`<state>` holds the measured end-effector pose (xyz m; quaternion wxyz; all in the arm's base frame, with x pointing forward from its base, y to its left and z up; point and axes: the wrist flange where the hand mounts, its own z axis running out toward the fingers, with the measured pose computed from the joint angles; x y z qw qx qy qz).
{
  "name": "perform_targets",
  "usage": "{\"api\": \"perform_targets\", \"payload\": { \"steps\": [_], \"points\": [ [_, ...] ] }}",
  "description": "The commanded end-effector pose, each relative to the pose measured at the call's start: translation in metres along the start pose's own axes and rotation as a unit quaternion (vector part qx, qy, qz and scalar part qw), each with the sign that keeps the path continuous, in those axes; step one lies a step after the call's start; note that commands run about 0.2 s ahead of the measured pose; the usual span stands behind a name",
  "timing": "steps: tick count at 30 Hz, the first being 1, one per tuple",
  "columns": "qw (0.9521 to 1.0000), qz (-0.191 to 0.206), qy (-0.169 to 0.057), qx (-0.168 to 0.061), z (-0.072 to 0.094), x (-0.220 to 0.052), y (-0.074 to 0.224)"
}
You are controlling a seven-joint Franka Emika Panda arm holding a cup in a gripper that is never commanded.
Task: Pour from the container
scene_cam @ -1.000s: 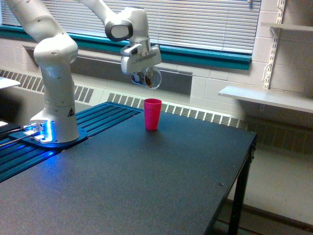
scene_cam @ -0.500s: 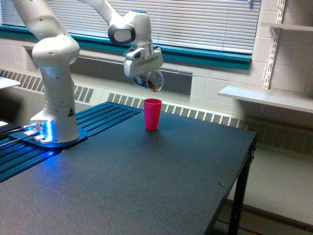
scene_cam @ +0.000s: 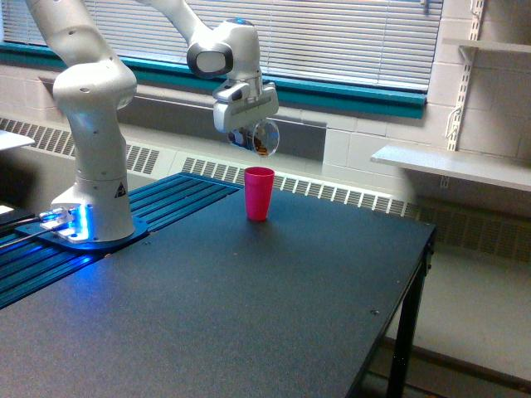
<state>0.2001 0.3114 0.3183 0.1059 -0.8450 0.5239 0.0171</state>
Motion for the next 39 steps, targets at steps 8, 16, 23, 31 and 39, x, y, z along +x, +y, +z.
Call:
{"api": "perform_targets", "payload": {
  "steps": [8,16,23,31,39],
  "points": [
    [0.9999,0.006,-0.005,0.01,-0.002,-0.009,0.003],
    [0.9998,0.013,-0.008,0.009,0.002,-0.01,0.007],
    [0.9997,0.017,-0.015,0.006,0.005,-0.012,0.011],
    [0.9994,0.027,-0.019,0.011,0.007,-0.014,0.013],
    [0.999,0.039,-0.019,0.013,0.008,-0.01,0.017]
  ]
}}
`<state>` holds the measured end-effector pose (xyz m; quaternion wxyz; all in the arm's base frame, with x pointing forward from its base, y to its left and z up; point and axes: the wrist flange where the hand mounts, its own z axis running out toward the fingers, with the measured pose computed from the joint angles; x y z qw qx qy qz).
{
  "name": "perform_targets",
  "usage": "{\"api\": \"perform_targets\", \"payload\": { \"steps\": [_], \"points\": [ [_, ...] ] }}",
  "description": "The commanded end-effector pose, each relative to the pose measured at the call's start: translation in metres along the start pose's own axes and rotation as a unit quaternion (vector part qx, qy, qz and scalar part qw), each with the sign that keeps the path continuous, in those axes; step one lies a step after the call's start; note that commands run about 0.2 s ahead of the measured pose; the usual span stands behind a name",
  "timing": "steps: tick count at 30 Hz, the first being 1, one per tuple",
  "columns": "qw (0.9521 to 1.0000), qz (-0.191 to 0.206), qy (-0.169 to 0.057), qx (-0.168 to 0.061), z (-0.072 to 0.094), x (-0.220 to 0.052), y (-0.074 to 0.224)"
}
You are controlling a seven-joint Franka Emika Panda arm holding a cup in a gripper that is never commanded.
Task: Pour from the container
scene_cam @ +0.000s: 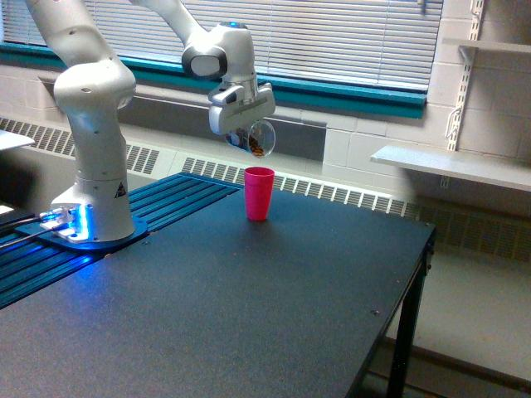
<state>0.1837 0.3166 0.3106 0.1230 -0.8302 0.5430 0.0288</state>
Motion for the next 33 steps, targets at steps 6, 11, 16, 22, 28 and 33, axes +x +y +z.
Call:
{"api": "perform_targets", "payload": {
  "steps": [6,11,16,22,28,33],
  "points": [
    [0.9995,0.03,-0.009,-0.002,0.0032,0.0042,0.0083],
    [0.9993,0.033,-0.014,-0.005,0.0047,0.0044,0.011],
    [0.9993,0.035,-0.012,-0.007,0.0046,0.006,0.0103],
    [0.9992,0.036,-0.013,-0.013,0.0038,0.0077,0.0092],
    [0.999,0.037,-0.016,-0.019,0.0048,0.0089,0.0096],
    [0.9988,0.038,-0.02,-0.024,0.0062,0.0097,0.0098]
  ]
}}
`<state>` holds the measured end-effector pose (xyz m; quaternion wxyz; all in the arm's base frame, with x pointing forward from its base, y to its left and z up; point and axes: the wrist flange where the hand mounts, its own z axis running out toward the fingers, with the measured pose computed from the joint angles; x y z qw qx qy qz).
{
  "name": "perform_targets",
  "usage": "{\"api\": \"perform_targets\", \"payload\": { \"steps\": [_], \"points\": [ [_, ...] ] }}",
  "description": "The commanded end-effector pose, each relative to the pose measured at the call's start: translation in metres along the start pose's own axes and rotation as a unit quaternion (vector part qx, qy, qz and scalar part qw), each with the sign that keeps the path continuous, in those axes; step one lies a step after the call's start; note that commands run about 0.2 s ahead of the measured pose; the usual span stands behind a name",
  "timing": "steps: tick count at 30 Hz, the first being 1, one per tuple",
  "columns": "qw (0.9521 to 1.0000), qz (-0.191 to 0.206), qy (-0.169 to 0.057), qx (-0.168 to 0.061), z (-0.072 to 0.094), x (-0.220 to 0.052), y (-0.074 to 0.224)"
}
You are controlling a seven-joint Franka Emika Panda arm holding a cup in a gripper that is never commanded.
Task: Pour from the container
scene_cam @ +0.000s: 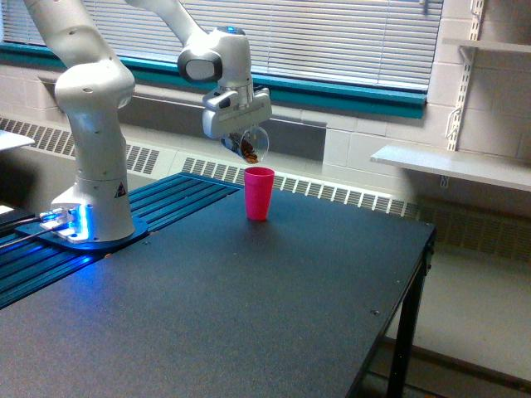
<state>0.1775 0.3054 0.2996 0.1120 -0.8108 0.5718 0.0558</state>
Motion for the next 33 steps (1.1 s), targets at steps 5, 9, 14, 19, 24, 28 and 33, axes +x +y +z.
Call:
{"api": "perform_targets", "payload": {
  "steps": [5,9,14,19,24,28,33],
  "points": [
    [0.9999,0.0,-0.009,-0.011,0.0,0.001,-0.002],
    [0.9999,-0.001,-0.009,-0.014,0.0,0.004,-0.004],
    [0.9997,-0.002,-0.012,-0.021,0.001,0.006,-0.005],
    [0.9996,-0.006,-0.014,-0.024,0.001,0.008,-0.009],
    [0.9995,-0.009,-0.015,-0.026,0.001,0.009,-0.012],
    [0.9993,-0.012,-0.017,-0.031,0.001,0.008,-0.013],
    [0.9991,-0.011,-0.016,-0.037,0.003,0.01,-0.013]
  ]
}}
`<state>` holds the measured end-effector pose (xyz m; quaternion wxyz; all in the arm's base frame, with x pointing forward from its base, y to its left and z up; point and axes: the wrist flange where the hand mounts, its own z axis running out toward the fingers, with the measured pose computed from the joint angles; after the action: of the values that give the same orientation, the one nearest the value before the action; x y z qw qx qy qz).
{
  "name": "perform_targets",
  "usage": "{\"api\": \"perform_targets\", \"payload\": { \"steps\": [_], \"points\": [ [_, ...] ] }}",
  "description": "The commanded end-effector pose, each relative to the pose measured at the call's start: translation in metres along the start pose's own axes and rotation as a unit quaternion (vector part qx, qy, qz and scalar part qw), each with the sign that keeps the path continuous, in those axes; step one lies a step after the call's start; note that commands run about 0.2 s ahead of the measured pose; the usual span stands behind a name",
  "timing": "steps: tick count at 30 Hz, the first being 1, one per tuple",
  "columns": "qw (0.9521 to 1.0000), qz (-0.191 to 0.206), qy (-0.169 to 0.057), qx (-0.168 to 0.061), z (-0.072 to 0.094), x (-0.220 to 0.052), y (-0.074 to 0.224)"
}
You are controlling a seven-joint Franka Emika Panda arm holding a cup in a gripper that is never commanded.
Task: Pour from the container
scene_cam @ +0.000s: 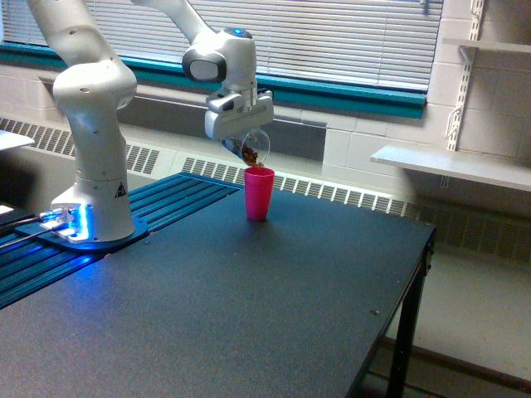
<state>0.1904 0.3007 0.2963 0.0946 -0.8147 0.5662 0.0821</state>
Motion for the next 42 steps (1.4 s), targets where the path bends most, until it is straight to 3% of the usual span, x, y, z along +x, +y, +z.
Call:
{"api": "perform_targets", "payload": {
  "steps": [1,42],
  "points": [
    [0.9999,-0.007,-0.005,-0.007,0.0,0.001,-0.003],
    [0.999,-0.018,-0.021,-0.036,0.01,0.0,-0.007]
  ]
}}
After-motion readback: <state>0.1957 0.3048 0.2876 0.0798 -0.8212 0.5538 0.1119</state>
